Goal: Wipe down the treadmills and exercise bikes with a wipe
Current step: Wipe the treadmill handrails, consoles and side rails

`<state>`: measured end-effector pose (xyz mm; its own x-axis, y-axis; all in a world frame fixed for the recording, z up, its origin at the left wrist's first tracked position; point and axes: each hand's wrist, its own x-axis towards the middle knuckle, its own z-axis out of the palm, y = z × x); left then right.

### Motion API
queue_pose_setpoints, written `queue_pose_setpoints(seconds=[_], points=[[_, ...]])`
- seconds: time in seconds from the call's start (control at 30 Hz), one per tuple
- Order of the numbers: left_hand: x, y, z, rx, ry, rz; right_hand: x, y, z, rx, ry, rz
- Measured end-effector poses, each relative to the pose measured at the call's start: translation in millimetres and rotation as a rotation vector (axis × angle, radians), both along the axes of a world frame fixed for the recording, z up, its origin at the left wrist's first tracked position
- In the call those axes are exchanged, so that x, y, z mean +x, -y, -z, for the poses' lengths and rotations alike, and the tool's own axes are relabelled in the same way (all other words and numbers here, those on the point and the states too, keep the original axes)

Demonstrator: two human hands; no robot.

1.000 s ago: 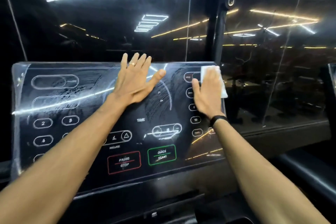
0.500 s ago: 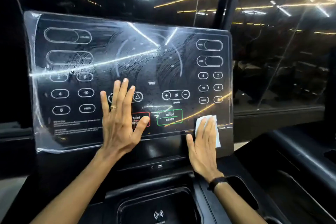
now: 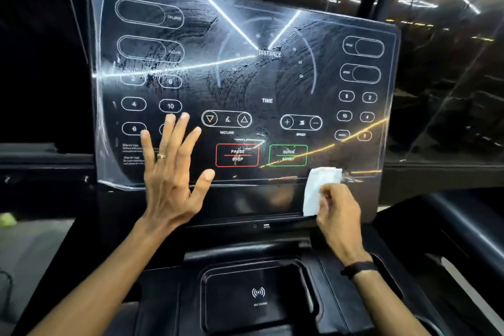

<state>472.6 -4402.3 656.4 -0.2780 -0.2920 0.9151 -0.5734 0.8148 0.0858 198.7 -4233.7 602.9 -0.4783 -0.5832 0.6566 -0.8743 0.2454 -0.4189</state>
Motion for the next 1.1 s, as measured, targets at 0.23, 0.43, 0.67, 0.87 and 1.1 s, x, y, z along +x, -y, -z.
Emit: queue_pose_setpoints(seconds=[0.23, 0.43, 0.67, 0.87, 1.1], points=[[43.8, 13.8, 18.5, 0.14, -0.22, -0.174, 99.0, 37.6, -16.3, 0.335, -0.112, -0.21], [80.2, 22.8, 34.4, 0.229, -0.299, -0.244, 196.5, 74.4, -37.8, 0.447, -0.176, -0.354], [97.9, 16.3, 44.0, 0.368, -0.349, -0.188, 276.2, 102.0, -57.7, 0.398, -0.13, -0.604], [117.9, 9.2, 52.1, 0.498, -0.421, -0.162, 289.0, 110.2, -50.1, 0.339, -0.156, -0.622], [74.8, -3.0, 44.8, 0.323, -0.359, -0.204, 195.3, 92.0, -50.2, 0.291, -0.143, -0.394]])
